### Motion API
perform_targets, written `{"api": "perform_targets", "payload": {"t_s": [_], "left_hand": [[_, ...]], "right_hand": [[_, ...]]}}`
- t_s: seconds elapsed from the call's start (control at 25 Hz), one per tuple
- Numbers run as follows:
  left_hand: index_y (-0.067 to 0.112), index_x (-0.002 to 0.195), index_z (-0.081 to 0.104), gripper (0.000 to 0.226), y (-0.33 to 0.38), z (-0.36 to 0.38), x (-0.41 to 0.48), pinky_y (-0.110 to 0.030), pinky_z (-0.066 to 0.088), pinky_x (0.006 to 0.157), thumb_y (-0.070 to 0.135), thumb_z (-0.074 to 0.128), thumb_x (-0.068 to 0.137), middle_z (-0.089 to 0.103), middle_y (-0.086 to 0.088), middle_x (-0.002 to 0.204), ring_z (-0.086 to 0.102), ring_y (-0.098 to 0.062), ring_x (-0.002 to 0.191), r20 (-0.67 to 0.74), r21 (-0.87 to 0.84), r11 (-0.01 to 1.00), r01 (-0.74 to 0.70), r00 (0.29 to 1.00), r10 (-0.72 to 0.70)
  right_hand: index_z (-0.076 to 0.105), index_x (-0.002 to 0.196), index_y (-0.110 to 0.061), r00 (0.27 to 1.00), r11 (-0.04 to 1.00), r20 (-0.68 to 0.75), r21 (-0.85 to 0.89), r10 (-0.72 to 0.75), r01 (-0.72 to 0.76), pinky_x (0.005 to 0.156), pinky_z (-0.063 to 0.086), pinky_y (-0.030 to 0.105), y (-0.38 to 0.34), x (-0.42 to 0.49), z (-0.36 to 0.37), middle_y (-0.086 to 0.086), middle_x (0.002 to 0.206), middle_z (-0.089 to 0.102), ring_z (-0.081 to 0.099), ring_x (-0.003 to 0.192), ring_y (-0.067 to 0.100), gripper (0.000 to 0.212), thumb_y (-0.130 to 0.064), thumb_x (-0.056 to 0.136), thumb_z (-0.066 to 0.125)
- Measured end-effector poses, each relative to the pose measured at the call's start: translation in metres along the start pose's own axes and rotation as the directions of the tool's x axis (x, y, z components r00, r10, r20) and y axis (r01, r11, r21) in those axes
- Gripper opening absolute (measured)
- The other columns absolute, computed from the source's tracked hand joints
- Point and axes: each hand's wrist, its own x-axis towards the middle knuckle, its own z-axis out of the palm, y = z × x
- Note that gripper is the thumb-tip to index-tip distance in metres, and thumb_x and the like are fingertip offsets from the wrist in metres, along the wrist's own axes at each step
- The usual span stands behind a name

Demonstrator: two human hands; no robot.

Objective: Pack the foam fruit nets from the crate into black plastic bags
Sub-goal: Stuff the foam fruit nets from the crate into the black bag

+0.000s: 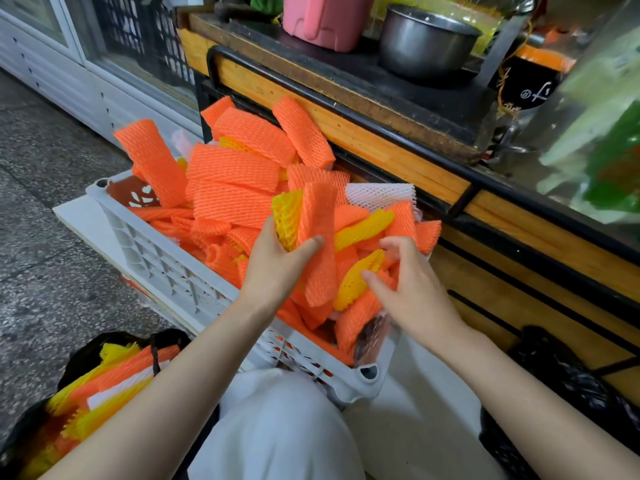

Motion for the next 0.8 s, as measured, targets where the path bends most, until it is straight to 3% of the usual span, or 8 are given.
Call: {"api": "perform_targets", "payload": {"t_s": [0.12, 0.2, 0.32, 0.4, 0.56, 0.68, 0.76, 0.8], "left_hand": [[0.025, 0.115, 0.05, 0.036, 0.0, -0.005, -0.001, -0.034, 0.051, 0.09, 0.015, 0.068, 0.084, 0.064, 0.002, 0.112, 0.063, -0.015, 0.102, -0.002, 0.013, 1.0, 0.005, 1.0, -0.005], [0.026, 0.115, 0.05, 0.036, -0.001, -0.008, -0.002, -0.035, 0.052, 0.089, 0.017, 0.067, 0.085, 0.064, 0.003, 0.111, 0.063, -0.014, 0.101, -0.005, 0.018, 1.0, 0.014, 1.0, -0.014], [0.024, 0.117, 0.05, 0.038, -0.004, -0.009, -0.004, -0.038, 0.052, 0.09, 0.018, 0.068, 0.084, 0.064, 0.002, 0.112, 0.063, -0.014, 0.1, -0.008, 0.031, 0.999, 0.025, 1.0, -0.024], [0.024, 0.117, 0.05, 0.038, -0.007, -0.013, -0.002, -0.04, 0.051, 0.091, 0.019, 0.068, 0.084, 0.064, 0.001, 0.113, 0.063, -0.016, 0.101, -0.02, 0.047, 0.998, 0.04, 0.999, -0.039], [0.023, 0.108, 0.047, 0.032, -0.008, -0.025, 0.008, -0.044, 0.048, 0.091, 0.025, 0.067, 0.084, 0.059, -0.006, 0.113, 0.058, -0.023, 0.104, -0.05, 0.242, 0.969, -0.038, 0.997, 0.051], [0.013, 0.112, 0.045, 0.039, -0.001, -0.026, 0.013, -0.032, 0.04, 0.086, 0.027, 0.067, 0.084, 0.053, -0.012, 0.113, 0.05, -0.025, 0.108, -0.047, 0.41, 0.901, -0.142, 0.983, 0.177], [0.017, 0.115, 0.045, 0.048, 0.004, -0.024, 0.01, -0.036, 0.041, 0.092, 0.041, 0.064, 0.079, 0.053, -0.01, 0.115, 0.051, -0.025, 0.111, 0.023, 0.355, 0.909, -0.219, 0.974, 0.226], [0.024, 0.114, 0.045, 0.048, 0.008, -0.022, 0.007, -0.04, 0.042, 0.096, 0.048, 0.059, 0.076, 0.054, -0.008, 0.117, 0.051, -0.023, 0.113, 0.054, 0.289, 0.927, -0.239, 0.971, 0.233]], "right_hand": [[0.024, 0.142, -0.03, 0.973, 0.97, 0.198, -0.233, 0.119, -0.072, 0.096, 0.037, 0.032, 0.021, 0.012, 0.004, -0.007, 0.145, 0.035, 0.035, 0.13, 0.018, 0.081, -0.054, 0.078, 0.066], [0.03, 0.14, -0.035, 0.953, 0.973, 0.278, -0.225, 0.12, -0.057, 0.094, 0.04, 0.033, 0.025, 0.019, 0.013, -0.011, 0.146, 0.033, 0.037, 0.13, 0.015, 0.078, -0.054, 0.076, 0.069], [0.057, 0.115, -0.03, 0.973, 0.997, 0.226, -0.068, 0.052, -0.037, 0.092, 0.038, 0.024, 0.024, 0.029, 0.023, -0.007, 0.128, 0.05, 0.047, 0.121, 0.012, 0.037, -0.035, 0.081, 0.07], [0.063, 0.1, -0.029, 0.987, 1.0, 0.157, 0.002, 0.022, -0.022, 0.091, 0.035, 0.021, 0.018, 0.033, 0.019, -0.006, 0.114, 0.055, 0.051, 0.112, 0.012, 0.02, -0.021, 0.082, 0.068], [0.064, 0.095, -0.03, 0.999, 0.993, 0.0, 0.112, -0.046, 0.046, 0.093, 0.036, 0.019, -0.009, 0.035, -0.005, -0.007, 0.108, 0.057, 0.052, 0.103, 0.004, 0.022, -0.012, 0.081, 0.065], [0.065, 0.098, -0.029, 0.992, 0.973, 0.009, 0.199, -0.125, 0.12, 0.092, 0.034, 0.006, -0.041, 0.034, -0.026, -0.013, 0.111, 0.055, 0.05, 0.102, -0.009, 0.025, -0.011, 0.081, 0.067], [0.063, 0.105, -0.03, 0.981, 0.955, 0.02, 0.233, -0.192, 0.183, 0.092, 0.035, 0.004, -0.06, 0.034, -0.033, -0.013, 0.117, 0.053, 0.047, 0.106, -0.013, 0.031, -0.012, 0.082, 0.067], [0.057, 0.113, -0.032, 0.977, 0.944, 0.008, 0.26, -0.211, 0.202, 0.094, 0.038, 0.009, -0.068, 0.034, -0.035, -0.013, 0.12, 0.051, 0.047, 0.109, -0.011, 0.038, -0.013, 0.082, 0.068]]}}
